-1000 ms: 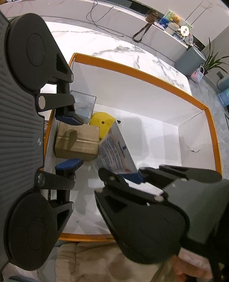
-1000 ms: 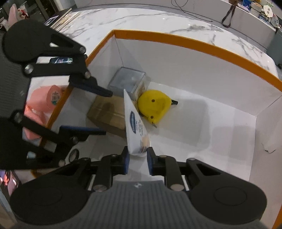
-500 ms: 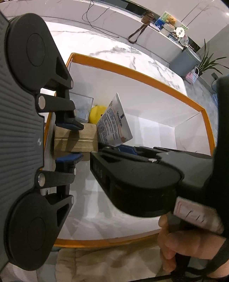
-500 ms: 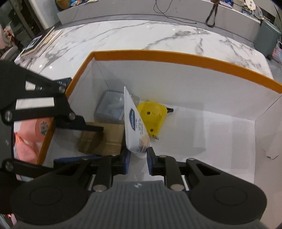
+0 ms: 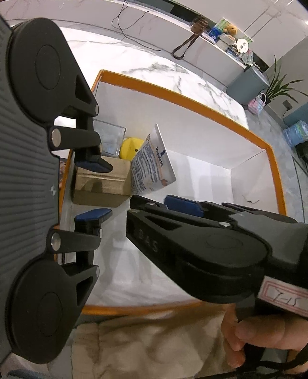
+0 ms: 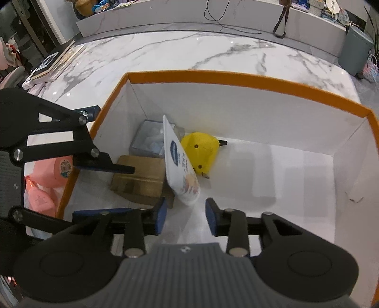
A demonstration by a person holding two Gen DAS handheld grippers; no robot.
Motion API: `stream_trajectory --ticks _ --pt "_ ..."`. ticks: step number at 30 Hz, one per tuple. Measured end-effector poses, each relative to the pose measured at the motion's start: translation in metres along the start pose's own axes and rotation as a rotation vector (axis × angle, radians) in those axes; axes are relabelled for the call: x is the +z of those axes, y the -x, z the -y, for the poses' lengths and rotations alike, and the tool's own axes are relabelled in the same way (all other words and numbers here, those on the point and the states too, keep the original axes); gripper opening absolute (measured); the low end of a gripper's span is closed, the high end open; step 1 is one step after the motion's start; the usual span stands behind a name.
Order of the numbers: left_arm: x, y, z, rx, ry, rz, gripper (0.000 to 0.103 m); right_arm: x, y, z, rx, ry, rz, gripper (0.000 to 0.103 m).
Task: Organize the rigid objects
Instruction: 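Withdraw both tools from the box and move toward the pink bottles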
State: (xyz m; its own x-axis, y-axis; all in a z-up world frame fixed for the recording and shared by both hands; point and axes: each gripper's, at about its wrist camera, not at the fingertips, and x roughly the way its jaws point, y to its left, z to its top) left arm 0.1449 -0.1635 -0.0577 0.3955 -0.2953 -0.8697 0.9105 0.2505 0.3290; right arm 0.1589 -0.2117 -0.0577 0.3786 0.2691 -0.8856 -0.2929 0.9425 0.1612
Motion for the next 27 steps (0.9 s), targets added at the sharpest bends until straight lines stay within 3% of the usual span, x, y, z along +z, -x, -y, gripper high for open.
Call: stream_trajectory --ticks 3,8,15,19,23,27 --pt "-0.001 0.01 0.0 0.003 0.024 0.018 0.045 -0.004 0.013 -0.002 -0.03 0.016 0.027 0.051" --pt "-0.01 0.04 -0.004 0.034 0.094 0.064 0.045 -0.009 0.038 -0.008 -0.058 0.032 0.08 0.058" --pt "-0.037 0.091 -0.015 0.067 0.233 0.106 0.046 -0.011 0.074 -0.041 -0.04 0.121 0.196 0.058" --pt "-0.062 0.11 -0.025 0.111 0.389 0.076 0.046 -0.004 0.082 -0.074 -0.008 0.197 0.248 0.057" --pt "-0.101 0.123 -0.036 0.164 0.609 0.048 0.046 -0.002 0.081 -0.109 0.027 0.275 0.261 0.056" --pt "-0.131 0.124 -0.041 0.241 0.732 -0.031 0.046 -0.002 0.063 -0.139 0.058 0.317 0.256 0.055"
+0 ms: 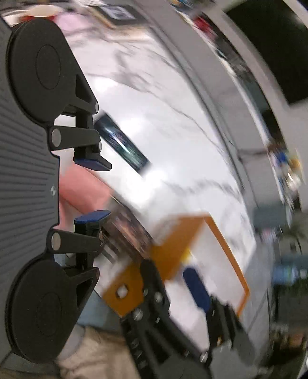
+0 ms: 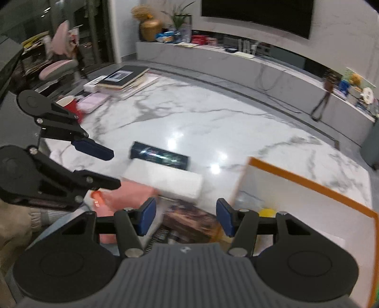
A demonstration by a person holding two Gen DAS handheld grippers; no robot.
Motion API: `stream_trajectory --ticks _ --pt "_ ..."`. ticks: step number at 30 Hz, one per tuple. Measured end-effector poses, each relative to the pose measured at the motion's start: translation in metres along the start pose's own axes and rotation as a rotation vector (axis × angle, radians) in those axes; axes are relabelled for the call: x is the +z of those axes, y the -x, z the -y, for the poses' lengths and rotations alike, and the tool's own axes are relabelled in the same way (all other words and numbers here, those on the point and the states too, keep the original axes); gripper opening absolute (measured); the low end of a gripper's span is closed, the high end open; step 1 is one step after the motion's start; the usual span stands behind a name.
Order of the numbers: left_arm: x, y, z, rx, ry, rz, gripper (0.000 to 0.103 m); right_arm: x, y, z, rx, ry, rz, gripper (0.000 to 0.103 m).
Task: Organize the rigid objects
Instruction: 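Withdraw both tools from the box and move toward the pink bottles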
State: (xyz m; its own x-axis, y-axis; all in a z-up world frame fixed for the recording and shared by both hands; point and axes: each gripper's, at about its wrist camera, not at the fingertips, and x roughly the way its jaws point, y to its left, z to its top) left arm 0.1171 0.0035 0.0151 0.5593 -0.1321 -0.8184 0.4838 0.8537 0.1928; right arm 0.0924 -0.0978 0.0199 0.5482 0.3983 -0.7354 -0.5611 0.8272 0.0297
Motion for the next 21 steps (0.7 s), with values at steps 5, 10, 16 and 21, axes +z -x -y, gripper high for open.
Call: stream_trajectory --ticks 5,10,16,21 --pt "-0.023 -0.012 -0.029 -0.023 0.27 -0.12 0.046 -0.008 -0.034 -0.031 0.051 0.014 -0.059 0.046" --pt "-0.057 -0.026 -0.055 -0.09 0.524 -0.216 0.047 -0.018 -0.063 -0.049 0.065 0.009 -0.115 0.04" --pt "-0.086 -0.044 -0.069 -0.16 0.74 -0.274 0.052 -0.024 -0.086 -0.061 0.058 0.02 -0.164 0.027" --pt "-0.09 -0.056 -0.07 -0.204 0.796 -0.283 0.059 -0.028 -0.101 -0.062 0.04 0.017 -0.192 0.027"
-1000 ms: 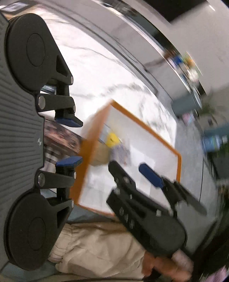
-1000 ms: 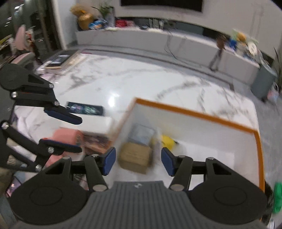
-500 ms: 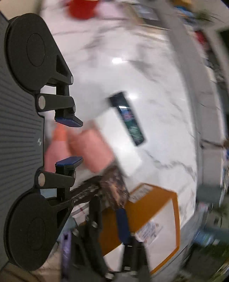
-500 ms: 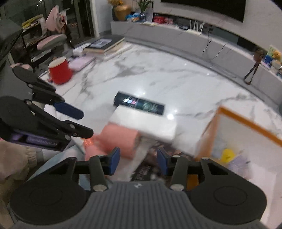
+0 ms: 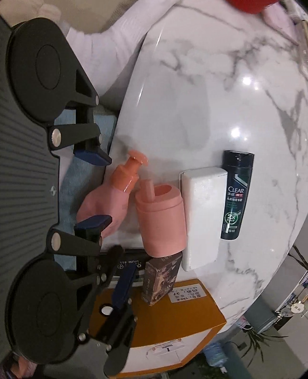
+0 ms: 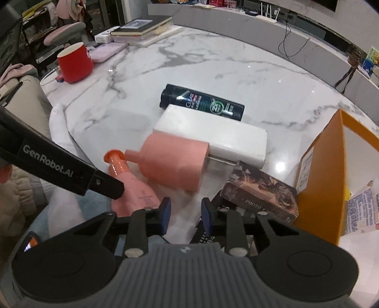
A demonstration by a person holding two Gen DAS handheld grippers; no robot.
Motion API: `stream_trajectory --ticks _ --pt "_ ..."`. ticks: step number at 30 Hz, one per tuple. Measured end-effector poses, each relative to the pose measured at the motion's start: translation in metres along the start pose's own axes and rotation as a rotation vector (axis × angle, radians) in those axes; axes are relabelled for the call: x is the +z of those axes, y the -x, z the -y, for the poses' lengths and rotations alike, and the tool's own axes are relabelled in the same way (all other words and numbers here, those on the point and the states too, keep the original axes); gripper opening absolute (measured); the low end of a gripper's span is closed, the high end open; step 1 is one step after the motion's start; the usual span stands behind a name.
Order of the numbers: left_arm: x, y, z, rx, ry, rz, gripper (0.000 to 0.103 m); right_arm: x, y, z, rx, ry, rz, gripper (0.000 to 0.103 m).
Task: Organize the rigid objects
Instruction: 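Withdraw both tools from the box and move toward the pink bottles, then grasp the pink pump bottle with the left tool while the right tool grasps the pink cup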
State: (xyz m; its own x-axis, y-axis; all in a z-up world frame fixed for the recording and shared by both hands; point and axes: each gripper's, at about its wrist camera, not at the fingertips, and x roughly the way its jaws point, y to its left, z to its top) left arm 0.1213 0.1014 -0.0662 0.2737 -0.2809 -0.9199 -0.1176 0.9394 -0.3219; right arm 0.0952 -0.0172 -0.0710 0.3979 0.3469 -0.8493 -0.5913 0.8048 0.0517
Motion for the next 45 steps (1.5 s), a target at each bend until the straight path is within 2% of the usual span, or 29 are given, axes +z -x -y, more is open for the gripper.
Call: stream_trajectory --ticks 5,8,13,17,25,30,32,34,38,45 --pt "0.004 -0.009 -0.006 -0.038 0.062 -0.008 0.061 -0.001 -0.009 -0.001 0.006 -0.003 -0.016 0.027" --pt "0.006 -0.012 -0.008 -0.057 0.087 0.0 0.063 -0.001 -0.013 0.0 0.014 -0.011 -0.024 0.02" --pt "0.01 -0.018 -0.004 -0.082 0.098 0.009 0.063 0.001 -0.02 0.001 0.04 -0.032 -0.04 0.016" --pt "0.01 -0.024 0.002 -0.061 0.072 0.014 0.066 0.003 -0.024 -0.003 0.05 -0.029 -0.045 0.016" --pt "0.012 -0.023 0.0 -0.086 0.069 0.01 0.058 0.009 -0.024 -0.005 0.058 0.018 -0.049 0.017" --pt "0.019 -0.017 -0.004 -0.054 0.041 0.015 0.053 0.019 -0.01 -0.016 0.061 0.157 -0.019 0.018" --pt "0.022 -0.015 -0.008 -0.04 0.038 0.016 0.053 0.025 -0.005 -0.021 0.054 0.225 -0.003 0.021" --pt "0.024 -0.013 -0.01 -0.026 0.033 0.026 0.052 0.032 -0.003 -0.025 0.045 0.284 0.01 0.036" --pt "0.028 -0.012 -0.016 -0.025 0.034 0.028 0.052 0.045 -0.012 -0.031 0.023 0.38 -0.02 0.037" --pt "0.031 -0.018 -0.024 -0.042 0.043 0.021 0.056 0.058 -0.032 -0.04 0.017 0.536 -0.074 0.05"
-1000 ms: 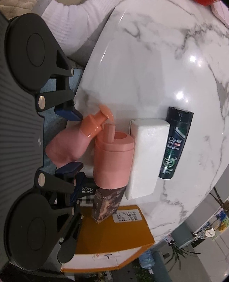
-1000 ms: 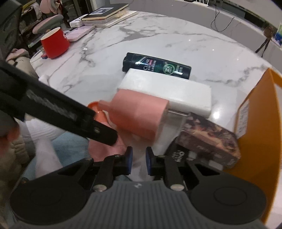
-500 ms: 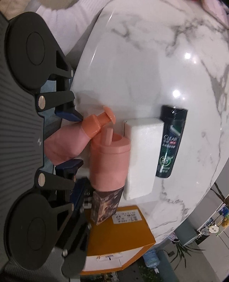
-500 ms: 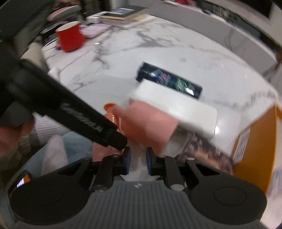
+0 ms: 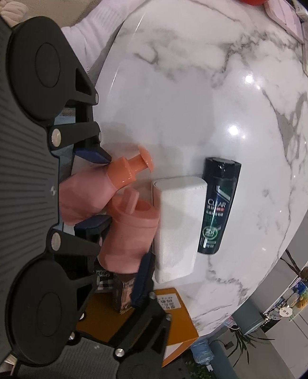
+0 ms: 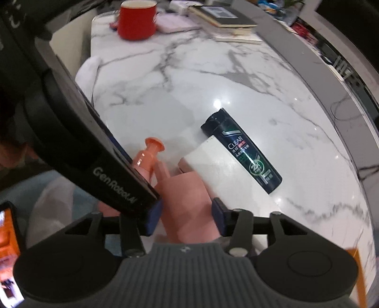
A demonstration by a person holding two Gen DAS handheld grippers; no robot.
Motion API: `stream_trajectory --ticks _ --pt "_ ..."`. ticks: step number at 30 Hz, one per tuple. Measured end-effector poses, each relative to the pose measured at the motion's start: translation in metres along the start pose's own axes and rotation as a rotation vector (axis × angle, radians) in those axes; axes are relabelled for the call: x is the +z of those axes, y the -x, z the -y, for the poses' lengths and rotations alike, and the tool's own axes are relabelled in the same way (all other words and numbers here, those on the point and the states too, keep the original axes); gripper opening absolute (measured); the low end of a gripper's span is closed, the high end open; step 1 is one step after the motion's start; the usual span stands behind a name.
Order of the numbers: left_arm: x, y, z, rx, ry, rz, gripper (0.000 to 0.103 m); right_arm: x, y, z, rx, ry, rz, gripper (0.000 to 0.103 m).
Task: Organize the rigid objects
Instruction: 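Grasp the pink pump bottle with the left tool while the right tool grasps the pink cup, then carry the pink pump bottle and pink cup over the orange box with both tools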
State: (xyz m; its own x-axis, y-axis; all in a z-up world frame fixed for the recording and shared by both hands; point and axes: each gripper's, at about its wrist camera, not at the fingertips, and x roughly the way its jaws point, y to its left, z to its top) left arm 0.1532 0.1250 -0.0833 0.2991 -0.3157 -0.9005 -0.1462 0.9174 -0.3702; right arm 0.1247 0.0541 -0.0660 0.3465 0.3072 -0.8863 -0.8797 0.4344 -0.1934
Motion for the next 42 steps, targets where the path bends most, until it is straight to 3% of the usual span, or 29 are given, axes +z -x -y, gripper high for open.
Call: stream_trajectory --ticks 6,14,20,24,30,33,38,42 --pt "0.002 -0.009 -0.009 -0.005 0.023 -0.014 0.057 0.004 -0.012 0.003 0.02 0.05 -0.014 0.061" --pt "0.001 -0.008 -0.009 0.013 0.006 0.002 0.051 0.004 -0.035 0.002 0.037 0.021 -0.068 0.055" --pt "-0.003 0.003 -0.006 -0.015 -0.008 0.025 0.036 -0.002 -0.014 0.009 0.039 -0.07 -0.04 0.054" --pt "-0.009 0.018 0.008 -0.008 -0.087 0.071 0.029 -0.012 0.006 0.018 0.063 -0.186 -0.007 0.054" --pt "-0.025 0.034 0.02 -0.002 -0.211 0.139 0.029 -0.039 0.027 0.023 0.087 -0.398 0.102 0.054" --pt "-0.03 0.038 0.026 0.007 -0.267 0.168 0.029 -0.05 0.024 0.02 0.088 -0.483 0.114 0.054" --pt "-0.037 0.047 0.042 0.03 -0.385 0.27 0.029 -0.061 0.02 0.005 0.011 -0.507 0.161 0.054" --pt "-0.04 0.039 0.048 0.069 -0.433 0.264 0.028 -0.062 0.012 0.0 -0.018 -0.509 0.176 0.054"
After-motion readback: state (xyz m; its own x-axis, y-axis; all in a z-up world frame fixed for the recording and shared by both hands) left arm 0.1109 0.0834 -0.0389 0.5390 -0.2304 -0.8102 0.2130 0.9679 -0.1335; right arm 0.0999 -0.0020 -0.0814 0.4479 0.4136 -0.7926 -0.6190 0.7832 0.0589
